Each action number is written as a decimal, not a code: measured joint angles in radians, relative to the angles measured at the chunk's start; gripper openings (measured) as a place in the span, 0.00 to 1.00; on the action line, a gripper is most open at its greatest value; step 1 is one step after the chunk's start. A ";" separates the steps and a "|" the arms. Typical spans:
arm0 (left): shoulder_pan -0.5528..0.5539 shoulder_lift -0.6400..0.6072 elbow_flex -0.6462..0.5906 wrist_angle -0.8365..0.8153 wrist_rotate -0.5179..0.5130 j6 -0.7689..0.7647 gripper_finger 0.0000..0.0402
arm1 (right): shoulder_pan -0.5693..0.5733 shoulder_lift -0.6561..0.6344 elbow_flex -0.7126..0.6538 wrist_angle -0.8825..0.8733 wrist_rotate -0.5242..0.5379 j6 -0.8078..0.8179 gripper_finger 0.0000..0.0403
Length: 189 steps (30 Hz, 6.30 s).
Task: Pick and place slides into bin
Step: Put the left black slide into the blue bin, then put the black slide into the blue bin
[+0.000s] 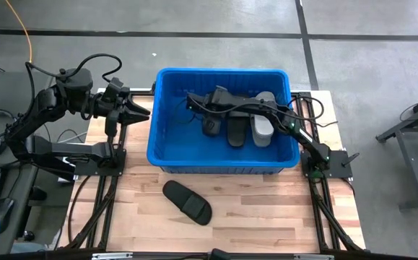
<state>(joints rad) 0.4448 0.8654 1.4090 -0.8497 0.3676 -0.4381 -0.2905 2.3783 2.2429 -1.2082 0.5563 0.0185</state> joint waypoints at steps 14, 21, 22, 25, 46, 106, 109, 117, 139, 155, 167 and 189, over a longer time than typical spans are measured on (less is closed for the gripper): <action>0.000 0.000 0.000 0.000 0.002 -0.003 0.29 | -0.009 0.000 0.000 0.000 -0.041 0.003 0.24; 0.000 0.000 0.000 0.000 0.031 -0.019 0.29 | -0.005 0.000 0.000 -0.001 -0.076 0.021 0.32; 0.000 0.000 0.000 0.000 0.034 -0.021 0.29 | -0.004 0.000 0.000 -0.005 -0.095 0.032 0.32; 0.000 0.000 0.000 0.000 0.035 -0.031 0.29 | 0.003 0.000 0.000 -0.019 -0.160 0.052 0.32; 0.000 -0.006 0.000 -0.254 0.168 -0.050 0.29 | 0.109 -0.367 0.004 0.154 -0.508 0.138 0.32; -1.005 0.431 0.000 0.703 -0.464 -0.303 0.29 | 1.085 -0.784 0.002 -0.216 0.087 0.489 0.32; -1.034 0.430 0.000 0.709 -0.544 -0.303 0.29 | 1.178 -0.795 0.001 -0.331 0.249 0.609 0.32; -1.055 0.430 0.000 0.567 -0.636 -0.431 0.29 | 1.410 -0.813 -0.014 -0.358 0.602 0.741 0.32; -1.054 0.479 -0.001 0.239 -0.697 -0.796 0.29 | 1.574 -1.319 -0.987 -0.159 0.778 1.533 0.26; -0.949 0.641 -0.253 0.549 -0.406 -0.928 0.29 | 1.574 -1.386 -1.048 -0.026 0.768 1.421 0.31; -1.024 0.642 -0.444 0.666 -0.589 -1.069 0.29 | 1.574 -1.385 -1.048 0.075 0.759 1.363 0.31; -1.108 0.628 -0.592 0.700 -0.830 -0.891 0.29 | 1.573 -1.384 -1.046 0.151 0.755 1.324 0.31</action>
<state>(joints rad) -0.6628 1.4937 0.8165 -0.1497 -0.4622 -1.3291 1.2827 0.9939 1.1965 -1.0569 1.3117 1.3422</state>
